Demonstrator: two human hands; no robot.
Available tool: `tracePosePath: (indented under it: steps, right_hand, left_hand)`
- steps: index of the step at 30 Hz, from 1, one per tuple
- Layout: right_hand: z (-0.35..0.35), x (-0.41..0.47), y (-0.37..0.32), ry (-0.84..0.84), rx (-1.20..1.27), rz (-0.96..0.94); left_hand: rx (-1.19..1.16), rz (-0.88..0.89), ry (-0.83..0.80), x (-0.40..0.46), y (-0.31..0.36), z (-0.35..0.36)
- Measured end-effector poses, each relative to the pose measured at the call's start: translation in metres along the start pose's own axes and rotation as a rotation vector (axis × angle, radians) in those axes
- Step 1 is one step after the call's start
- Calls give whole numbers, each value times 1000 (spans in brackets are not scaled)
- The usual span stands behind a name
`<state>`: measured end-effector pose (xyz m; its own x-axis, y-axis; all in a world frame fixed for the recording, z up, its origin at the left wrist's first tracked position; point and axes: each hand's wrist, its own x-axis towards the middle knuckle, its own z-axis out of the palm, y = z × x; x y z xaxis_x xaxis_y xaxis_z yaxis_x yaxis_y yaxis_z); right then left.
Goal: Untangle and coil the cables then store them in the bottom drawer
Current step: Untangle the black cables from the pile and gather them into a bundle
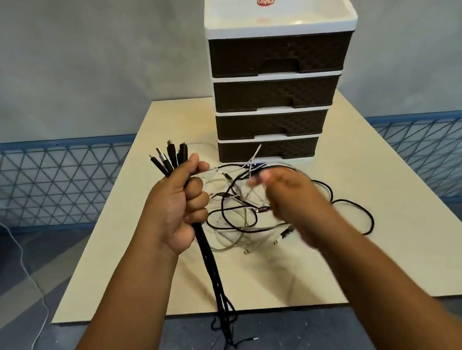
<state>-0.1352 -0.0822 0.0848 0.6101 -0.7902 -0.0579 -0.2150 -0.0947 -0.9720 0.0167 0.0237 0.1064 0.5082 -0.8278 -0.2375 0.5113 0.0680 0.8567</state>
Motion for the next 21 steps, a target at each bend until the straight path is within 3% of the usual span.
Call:
tracePosePath:
  steps: [4,8,12,14,16,19,21]
  right_hand:
    - [-33,9,-63,55,326,-254]
    - [-33,-6,-68,-190,313,-377]
    - [-17,-22,-27,-633,90,-200]
    - [-16,-25,-6,-718,18,-65]
    - [-17,-19,8,-620,28,16]
    - [-18,5,9,-293,319,176]
    - [-17,26,-2,-177,441,283]
  left_hand:
    - [69,-84,-76,12,1,4]
    - [102,-162,-171,18,-1,17]
    - [-17,-202,-175,28,-3,25]
    - [-16,-188,-192,33,-3,23]
    - [46,-161,-273,31,-2,21]
    - [164,-142,-457,21,0,21]
    - [245,-139,-591,13,1,23]
